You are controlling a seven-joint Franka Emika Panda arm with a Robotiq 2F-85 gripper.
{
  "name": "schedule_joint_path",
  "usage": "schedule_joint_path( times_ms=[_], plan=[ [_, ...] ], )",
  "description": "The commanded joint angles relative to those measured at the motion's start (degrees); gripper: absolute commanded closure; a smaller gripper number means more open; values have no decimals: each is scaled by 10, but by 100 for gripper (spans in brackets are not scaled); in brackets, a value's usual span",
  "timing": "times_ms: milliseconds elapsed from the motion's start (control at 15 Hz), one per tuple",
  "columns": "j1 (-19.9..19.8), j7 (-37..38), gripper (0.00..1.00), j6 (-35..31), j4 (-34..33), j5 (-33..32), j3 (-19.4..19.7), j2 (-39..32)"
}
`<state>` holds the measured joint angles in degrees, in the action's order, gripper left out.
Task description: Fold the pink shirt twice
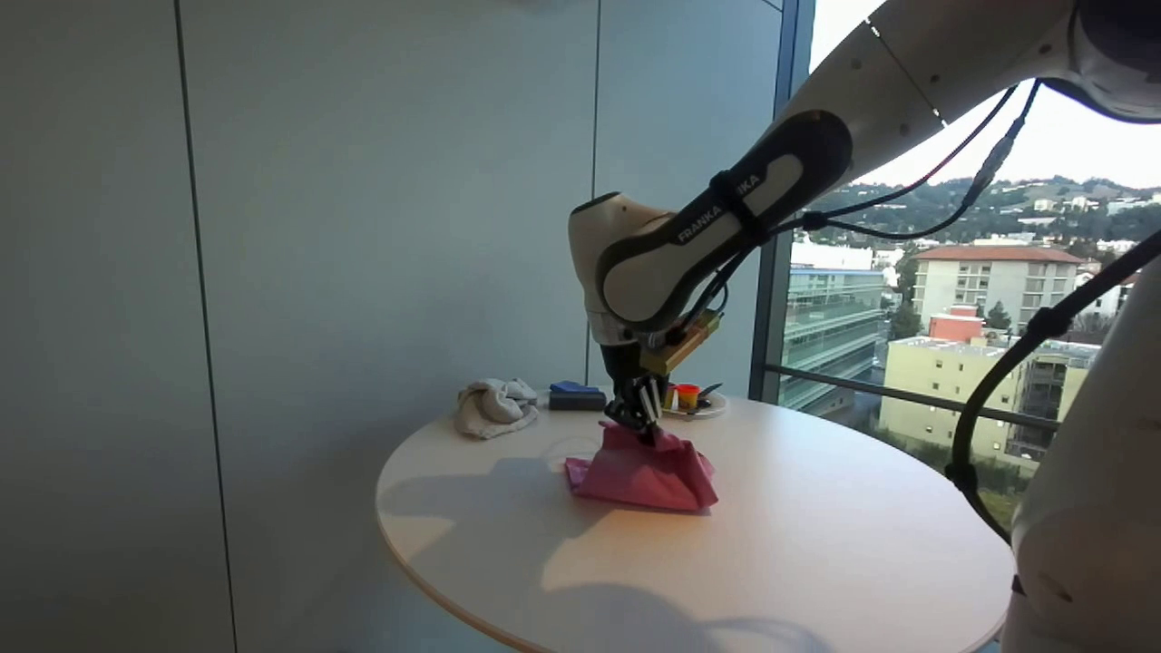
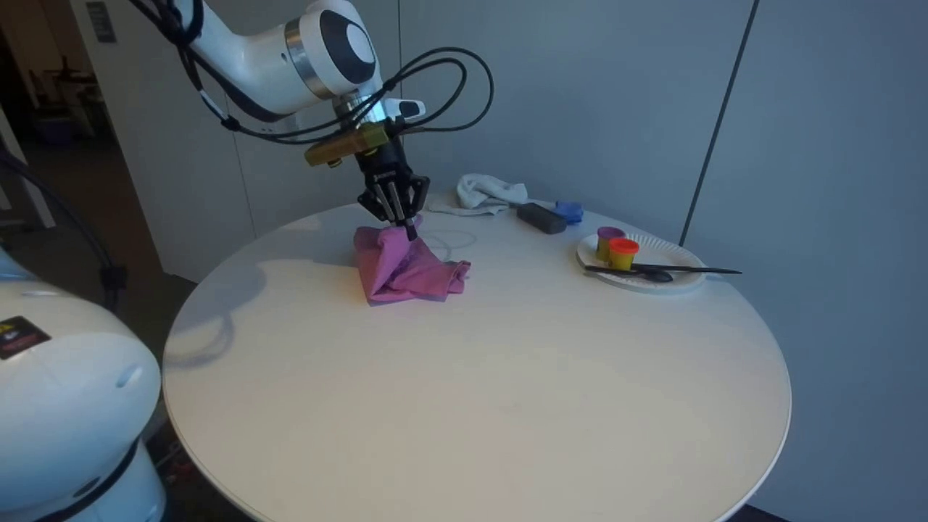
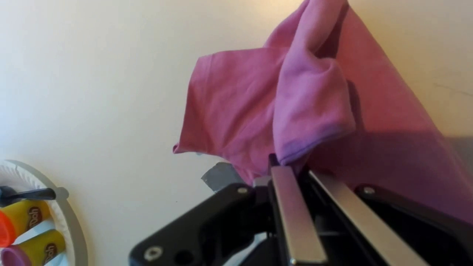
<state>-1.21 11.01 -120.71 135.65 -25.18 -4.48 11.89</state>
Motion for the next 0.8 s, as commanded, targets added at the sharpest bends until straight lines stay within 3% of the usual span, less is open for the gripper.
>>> schedule_joint_path(
  times_ms=[0, 67, 133, 267, 533, 733],
  plan=[
    [-12, -7, 94, -18, -7, -50, 13, -12],
    [-13, -11, 93, -15, -9, -56, 17, -16],
    [-14, -7, 67, -19, -8, -54, 21, -16],
    [-12, -20, 61, -40, -1, -38, 30, -14],
    [-9, -21, 30, -69, 12, -43, 28, 1],
    [-4, -18, 8, -40, 20, -33, 21, 37]
  ],
)
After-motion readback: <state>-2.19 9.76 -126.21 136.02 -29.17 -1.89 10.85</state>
